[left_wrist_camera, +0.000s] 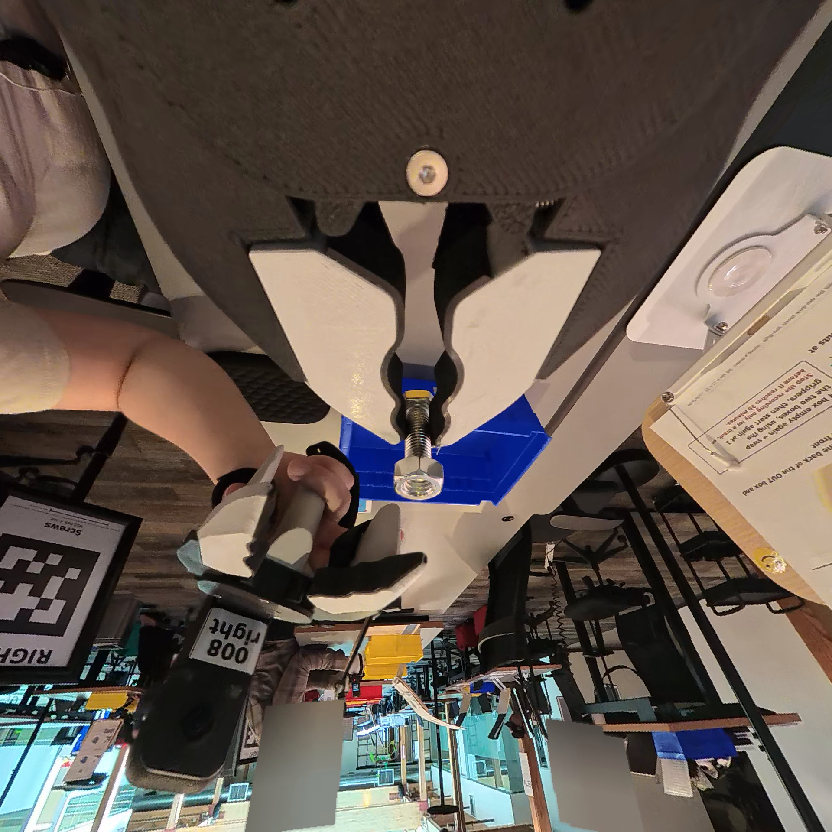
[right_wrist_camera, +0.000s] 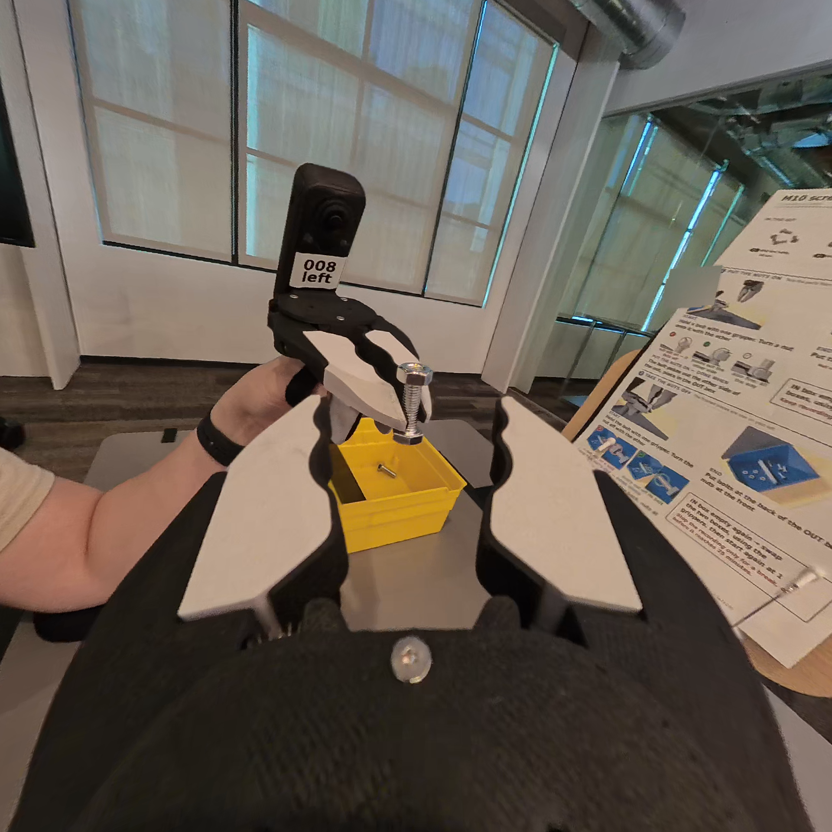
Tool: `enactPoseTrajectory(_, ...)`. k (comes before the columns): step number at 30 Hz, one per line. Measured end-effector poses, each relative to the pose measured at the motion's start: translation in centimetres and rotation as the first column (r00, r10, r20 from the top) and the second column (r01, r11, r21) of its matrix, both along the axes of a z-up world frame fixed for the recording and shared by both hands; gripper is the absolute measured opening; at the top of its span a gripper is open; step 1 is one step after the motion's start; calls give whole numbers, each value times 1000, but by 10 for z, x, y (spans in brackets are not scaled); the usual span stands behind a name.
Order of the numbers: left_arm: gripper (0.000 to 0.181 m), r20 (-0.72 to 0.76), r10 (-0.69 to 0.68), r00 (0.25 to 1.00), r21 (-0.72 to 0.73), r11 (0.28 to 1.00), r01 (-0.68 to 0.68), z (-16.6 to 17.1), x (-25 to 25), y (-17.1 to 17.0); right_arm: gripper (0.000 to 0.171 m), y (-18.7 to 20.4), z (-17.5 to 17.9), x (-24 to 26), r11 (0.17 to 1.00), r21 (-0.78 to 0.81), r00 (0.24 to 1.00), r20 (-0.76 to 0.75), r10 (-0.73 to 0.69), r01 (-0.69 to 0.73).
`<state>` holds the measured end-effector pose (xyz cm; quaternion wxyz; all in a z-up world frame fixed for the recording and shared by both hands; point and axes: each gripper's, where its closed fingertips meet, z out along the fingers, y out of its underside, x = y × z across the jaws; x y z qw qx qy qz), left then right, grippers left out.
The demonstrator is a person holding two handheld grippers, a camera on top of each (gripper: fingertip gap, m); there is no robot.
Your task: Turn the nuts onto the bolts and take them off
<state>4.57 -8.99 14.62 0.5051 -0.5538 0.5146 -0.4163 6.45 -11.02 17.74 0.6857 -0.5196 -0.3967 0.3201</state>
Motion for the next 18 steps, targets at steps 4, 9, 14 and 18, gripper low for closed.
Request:
enactPoseTrajectory(4, 10, 15, 11, 1000, -3, 1000, -11, 1, 3, 2, 73, 1, 1, 0, 999, -19, 998, 47, 51, -51)
enactPoseTrajectory(9, 10, 33, -7, 999, -20, 1000, 8, 2, 10, 0, 77, 3, 1, -3, 996, -38, 993, 87, 83, -80)
enactPoseTrajectory(14, 10, 39, -14, 999, -26, 1000, 15, 0, 17, -2, 77, 2, -3, -2, 987, -64, 987, 48, 154, -151)
enactPoseTrajectory(18, 10, 23, 5, 1000, -9, 1000, -5, -1, 18, -1, 76, 9, -13, 6, 982, -78, 984, 39, 174, -171)
